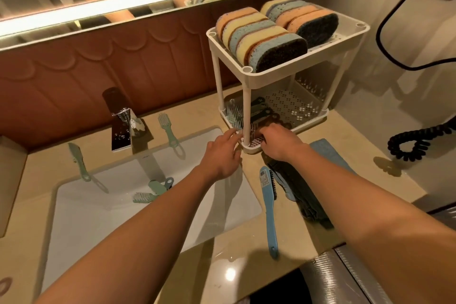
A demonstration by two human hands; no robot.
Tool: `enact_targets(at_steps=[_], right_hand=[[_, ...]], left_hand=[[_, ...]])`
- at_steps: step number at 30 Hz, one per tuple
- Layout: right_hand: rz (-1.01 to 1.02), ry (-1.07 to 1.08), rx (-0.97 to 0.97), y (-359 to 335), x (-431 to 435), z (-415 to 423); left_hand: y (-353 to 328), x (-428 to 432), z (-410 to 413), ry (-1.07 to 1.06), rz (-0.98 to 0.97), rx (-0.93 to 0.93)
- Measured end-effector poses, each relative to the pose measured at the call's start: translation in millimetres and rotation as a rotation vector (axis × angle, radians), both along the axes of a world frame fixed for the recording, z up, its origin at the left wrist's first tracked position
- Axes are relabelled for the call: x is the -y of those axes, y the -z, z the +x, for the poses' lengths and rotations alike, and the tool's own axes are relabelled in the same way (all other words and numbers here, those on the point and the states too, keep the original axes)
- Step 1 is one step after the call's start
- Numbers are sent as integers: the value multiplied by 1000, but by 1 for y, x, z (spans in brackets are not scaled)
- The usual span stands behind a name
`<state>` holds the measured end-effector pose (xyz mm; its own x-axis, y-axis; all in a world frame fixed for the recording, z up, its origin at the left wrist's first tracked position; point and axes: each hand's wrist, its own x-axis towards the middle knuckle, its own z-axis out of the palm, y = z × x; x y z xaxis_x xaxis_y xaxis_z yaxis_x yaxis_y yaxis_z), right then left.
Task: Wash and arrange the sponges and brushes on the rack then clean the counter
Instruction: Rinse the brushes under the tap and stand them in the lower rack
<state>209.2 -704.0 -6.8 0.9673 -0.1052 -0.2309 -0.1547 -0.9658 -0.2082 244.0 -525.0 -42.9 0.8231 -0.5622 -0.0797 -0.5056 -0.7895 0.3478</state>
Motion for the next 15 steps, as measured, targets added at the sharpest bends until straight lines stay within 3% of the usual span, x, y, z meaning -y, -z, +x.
enact_targets(at_steps=[6,15], right_hand=[[15,-32,24,-9,-16,-18],[-16,-87,111,-21,-67,-57]], left_hand=[[-11,-23,-15,36,143,0],[-36,-51,-47,14,187,0]])
